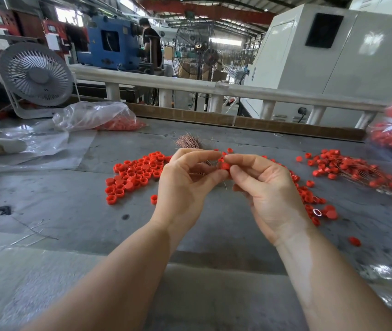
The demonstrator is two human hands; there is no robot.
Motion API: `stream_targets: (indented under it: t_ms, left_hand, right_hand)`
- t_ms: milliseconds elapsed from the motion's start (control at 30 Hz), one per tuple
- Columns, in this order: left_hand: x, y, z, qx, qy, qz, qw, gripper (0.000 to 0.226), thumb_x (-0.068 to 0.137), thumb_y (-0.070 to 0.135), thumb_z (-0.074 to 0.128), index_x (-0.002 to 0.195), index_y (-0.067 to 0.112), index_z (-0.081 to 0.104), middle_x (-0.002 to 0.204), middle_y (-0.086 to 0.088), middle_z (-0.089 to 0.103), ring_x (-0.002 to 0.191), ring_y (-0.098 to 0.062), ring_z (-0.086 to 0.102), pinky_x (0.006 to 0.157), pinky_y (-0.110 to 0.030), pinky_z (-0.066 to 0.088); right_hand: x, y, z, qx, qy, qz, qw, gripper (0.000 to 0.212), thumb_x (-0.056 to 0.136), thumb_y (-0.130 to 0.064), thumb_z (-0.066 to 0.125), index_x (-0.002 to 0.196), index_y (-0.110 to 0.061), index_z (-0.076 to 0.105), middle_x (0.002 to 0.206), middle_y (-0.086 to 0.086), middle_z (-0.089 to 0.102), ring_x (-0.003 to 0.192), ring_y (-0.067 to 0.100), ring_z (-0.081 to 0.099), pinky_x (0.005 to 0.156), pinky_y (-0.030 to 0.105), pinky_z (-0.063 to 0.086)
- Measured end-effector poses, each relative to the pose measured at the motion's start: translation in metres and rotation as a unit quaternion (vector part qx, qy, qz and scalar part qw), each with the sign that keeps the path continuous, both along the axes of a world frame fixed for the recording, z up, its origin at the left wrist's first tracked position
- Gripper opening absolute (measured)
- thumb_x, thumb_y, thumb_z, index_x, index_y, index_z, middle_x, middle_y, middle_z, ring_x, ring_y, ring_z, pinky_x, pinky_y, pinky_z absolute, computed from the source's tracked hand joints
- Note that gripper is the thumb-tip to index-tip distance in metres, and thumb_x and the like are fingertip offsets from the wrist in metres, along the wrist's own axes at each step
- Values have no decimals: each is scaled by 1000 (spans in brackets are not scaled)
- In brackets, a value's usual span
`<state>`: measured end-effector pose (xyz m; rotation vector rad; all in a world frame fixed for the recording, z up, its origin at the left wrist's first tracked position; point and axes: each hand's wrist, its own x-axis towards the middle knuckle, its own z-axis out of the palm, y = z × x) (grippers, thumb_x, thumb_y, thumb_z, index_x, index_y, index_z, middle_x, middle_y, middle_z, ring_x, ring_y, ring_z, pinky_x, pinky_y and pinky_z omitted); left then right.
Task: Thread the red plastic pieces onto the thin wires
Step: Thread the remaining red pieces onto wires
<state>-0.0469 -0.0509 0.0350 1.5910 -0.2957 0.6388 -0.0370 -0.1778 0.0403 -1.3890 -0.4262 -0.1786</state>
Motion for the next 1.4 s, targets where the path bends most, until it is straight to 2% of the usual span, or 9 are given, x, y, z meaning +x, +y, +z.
stream_targets:
  t_ms: [233, 467, 800, 867, 1000, 1067, 1133, 1300, 1400]
  left_hand:
    - [0, 0, 0, 12, -26, 27, 999, 27, 67, 3, 78, 73, 28, 68, 83, 6, 63, 72, 1, 61, 66, -9, 46]
    - [-2, 1, 1, 36, -28, 8, 999, 28, 65, 2, 79, 68, 27, 66, 77, 4, 60, 69, 0, 59, 65, -11, 47]
    - [-2, 2, 0, 70, -28, -11, 997, 22, 65, -1, 78, 70, 18, 66, 75, -5, 58, 66, -5, 55, 63, -13, 46]
    - [-1, 2, 0, 42, -9, -15, 999, 20, 68, -1, 77, 72, 17, 67, 75, -2, 59, 68, -4, 57, 65, -14, 47]
    - [1, 3, -2, -84, 79, -68, 991, 11, 72, 7, 73, 80, 15, 71, 73, 3, 70, 72, -7, 64, 69, -15, 51]
    - [2, 4, -2, -137, 124, -113, 976, 8, 68, 17, 71, 77, 17, 73, 71, 2, 71, 71, -8, 62, 68, -17, 50]
    - [2, 4, -2, -174, 166, -156, 958, 9, 69, 21, 67, 71, 17, 74, 66, 5, 69, 64, -4, 58, 63, -16, 48]
    - [2, 4, -1, -219, 236, -212, 923, 17, 75, 18, 63, 63, 18, 75, 63, 6, 64, 55, 0, 56, 57, -13, 48]
    - [3, 5, -2, -228, 253, -214, 916, 23, 82, 13, 60, 63, 15, 74, 65, 3, 64, 54, -2, 57, 56, -15, 48]
  right_hand:
    - [1, 0, 0, 25, 18, 25, 999, 13, 68, -17, 64, 75, -20, 74, 79, -1, 71, 76, 8, 62, 67, 17, 48]
    - [4, -2, 0, 54, 48, 35, 997, 13, 56, -16, 69, 67, -17, 75, 72, 1, 70, 75, 15, 61, 77, 25, 49]
    - [4, -5, -1, 38, 46, 27, 998, 11, 54, -18, 70, 64, -17, 74, 69, 2, 70, 72, 13, 64, 76, 23, 53]
    - [4, -2, -2, 41, 42, 18, 998, 11, 56, -19, 69, 66, -18, 75, 70, 1, 70, 73, 12, 64, 76, 23, 52]
    - [3, 0, -2, 38, 41, 27, 998, 15, 66, -23, 65, 75, -20, 76, 78, -1, 73, 76, 9, 66, 72, 19, 52]
    - [3, 0, -3, 12, 20, 17, 1000, 13, 74, -14, 65, 78, -20, 76, 79, -3, 73, 75, 4, 66, 63, 13, 48]
    - [3, 0, -4, -32, -25, -20, 999, 22, 80, -1, 64, 82, -21, 73, 78, -7, 73, 72, -1, 64, 60, 9, 44]
    - [3, -1, -5, -111, -105, -101, 983, 24, 78, -1, 70, 81, -25, 71, 80, -4, 73, 79, 12, 68, 78, 26, 52]
    - [2, -1, -4, -140, -134, -125, 973, 25, 78, -3, 71, 81, -28, 70, 79, -9, 73, 77, 6, 67, 73, 17, 49]
